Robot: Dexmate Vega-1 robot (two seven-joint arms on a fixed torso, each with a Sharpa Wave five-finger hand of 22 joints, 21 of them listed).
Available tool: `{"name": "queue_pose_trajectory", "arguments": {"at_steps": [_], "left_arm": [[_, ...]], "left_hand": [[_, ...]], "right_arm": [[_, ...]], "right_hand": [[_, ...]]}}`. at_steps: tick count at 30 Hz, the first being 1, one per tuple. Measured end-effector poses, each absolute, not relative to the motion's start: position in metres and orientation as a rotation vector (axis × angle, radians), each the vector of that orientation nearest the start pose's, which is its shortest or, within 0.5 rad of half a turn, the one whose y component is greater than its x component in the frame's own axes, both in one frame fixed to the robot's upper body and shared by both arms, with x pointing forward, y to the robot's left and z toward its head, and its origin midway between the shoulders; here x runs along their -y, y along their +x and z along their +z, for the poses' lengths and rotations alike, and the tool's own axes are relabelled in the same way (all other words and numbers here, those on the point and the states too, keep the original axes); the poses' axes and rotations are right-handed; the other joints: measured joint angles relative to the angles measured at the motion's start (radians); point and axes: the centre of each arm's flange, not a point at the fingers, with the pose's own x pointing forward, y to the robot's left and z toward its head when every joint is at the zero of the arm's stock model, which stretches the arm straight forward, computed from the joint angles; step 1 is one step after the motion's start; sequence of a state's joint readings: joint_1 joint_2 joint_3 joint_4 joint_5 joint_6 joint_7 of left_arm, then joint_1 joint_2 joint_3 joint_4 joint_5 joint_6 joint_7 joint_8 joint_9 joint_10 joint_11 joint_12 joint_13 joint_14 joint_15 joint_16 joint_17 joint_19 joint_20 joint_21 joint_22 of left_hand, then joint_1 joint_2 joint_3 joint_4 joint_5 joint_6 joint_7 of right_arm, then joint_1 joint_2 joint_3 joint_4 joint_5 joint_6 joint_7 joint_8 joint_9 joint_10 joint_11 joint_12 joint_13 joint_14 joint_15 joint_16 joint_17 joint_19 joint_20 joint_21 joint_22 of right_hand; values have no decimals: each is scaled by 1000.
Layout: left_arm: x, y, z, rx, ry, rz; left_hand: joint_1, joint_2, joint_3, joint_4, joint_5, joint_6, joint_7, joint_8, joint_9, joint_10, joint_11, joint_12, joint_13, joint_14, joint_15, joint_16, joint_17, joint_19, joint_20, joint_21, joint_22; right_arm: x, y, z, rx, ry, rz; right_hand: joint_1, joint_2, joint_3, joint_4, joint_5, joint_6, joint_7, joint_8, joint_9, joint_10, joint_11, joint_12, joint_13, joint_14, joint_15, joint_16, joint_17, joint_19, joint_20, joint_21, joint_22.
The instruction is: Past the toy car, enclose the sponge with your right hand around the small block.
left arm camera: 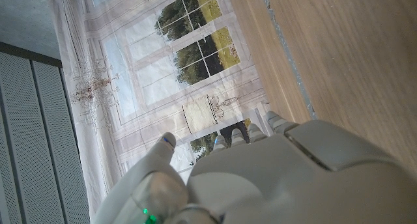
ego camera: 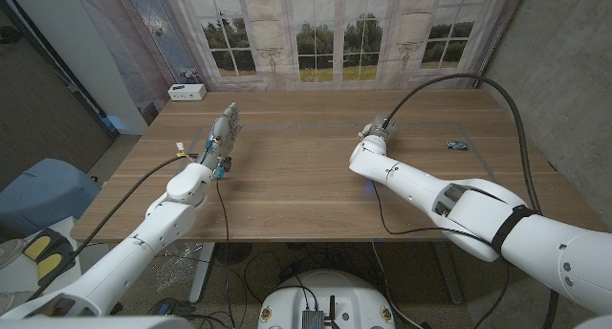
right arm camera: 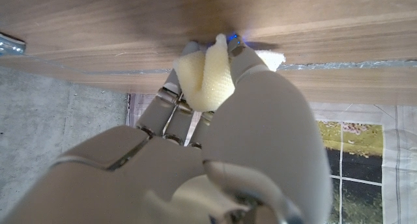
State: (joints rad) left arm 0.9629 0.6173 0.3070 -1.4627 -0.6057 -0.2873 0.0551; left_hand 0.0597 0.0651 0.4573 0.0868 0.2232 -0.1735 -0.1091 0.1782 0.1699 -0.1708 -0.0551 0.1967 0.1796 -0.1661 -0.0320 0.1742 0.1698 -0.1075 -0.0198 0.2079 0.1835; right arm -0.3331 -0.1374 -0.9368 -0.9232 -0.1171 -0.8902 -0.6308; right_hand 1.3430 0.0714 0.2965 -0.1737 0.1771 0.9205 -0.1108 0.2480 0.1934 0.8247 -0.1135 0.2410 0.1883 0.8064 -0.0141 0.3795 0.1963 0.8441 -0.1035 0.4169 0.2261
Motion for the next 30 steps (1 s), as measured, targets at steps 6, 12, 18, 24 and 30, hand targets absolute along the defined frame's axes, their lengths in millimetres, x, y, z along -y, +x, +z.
{"name": "queue_pose_trajectory", "arguments": {"at_steps": [6,12,18,24,30], "left_arm": [[-322,618,-27,629,40,-131],[-322,621,-26,629,40,-132],[-320,623,-24,630,41,-136],[-319,624,-23,631,43,-137],[-318,625,-22,629,46,-138]], "left_hand": [[0,0,0,0,0,0,0,0,0,0,0,0,0,0,0,0,0,0,0,0,0],[0,0,0,0,0,0,0,0,0,0,0,0,0,0,0,0,0,0,0,0,0],[0,0,-4,4,0,0,0,0,0,0,0,0,0,0,0,0,0,0,0,0,0],[4,4,-4,4,0,0,0,0,0,0,0,0,0,0,0,0,0,0,0,0,0],[4,4,-4,4,0,0,0,0,0,0,0,0,0,0,0,0,0,0,0,0,0]], "right_arm": [[154,717,-10,49,-1091,-590],[153,715,-8,99,-1072,-603],[156,711,-10,155,-1043,-623],[159,705,-10,244,-972,-636],[164,700,-10,334,-859,-624]], "right_hand": [[13,-6,-5,3,0,21,4,0,0,21,7,0,6,4,3,0,0,2,2,13,4],[13,-6,-8,5,0,27,9,0,0,31,9,-2,6,6,2,0,1,1,2,23,9],[20,-12,-11,6,0,27,9,0,0,37,12,-3,6,19,5,0,1,1,2,27,9],[22,-14,-14,3,-3,37,9,0,0,40,12,-3,6,20,5,0,12,1,2,36,14],[28,-20,-17,3,-4,37,9,0,0,40,12,-3,5,32,10,-2,10,-2,-1,44,14]]}}
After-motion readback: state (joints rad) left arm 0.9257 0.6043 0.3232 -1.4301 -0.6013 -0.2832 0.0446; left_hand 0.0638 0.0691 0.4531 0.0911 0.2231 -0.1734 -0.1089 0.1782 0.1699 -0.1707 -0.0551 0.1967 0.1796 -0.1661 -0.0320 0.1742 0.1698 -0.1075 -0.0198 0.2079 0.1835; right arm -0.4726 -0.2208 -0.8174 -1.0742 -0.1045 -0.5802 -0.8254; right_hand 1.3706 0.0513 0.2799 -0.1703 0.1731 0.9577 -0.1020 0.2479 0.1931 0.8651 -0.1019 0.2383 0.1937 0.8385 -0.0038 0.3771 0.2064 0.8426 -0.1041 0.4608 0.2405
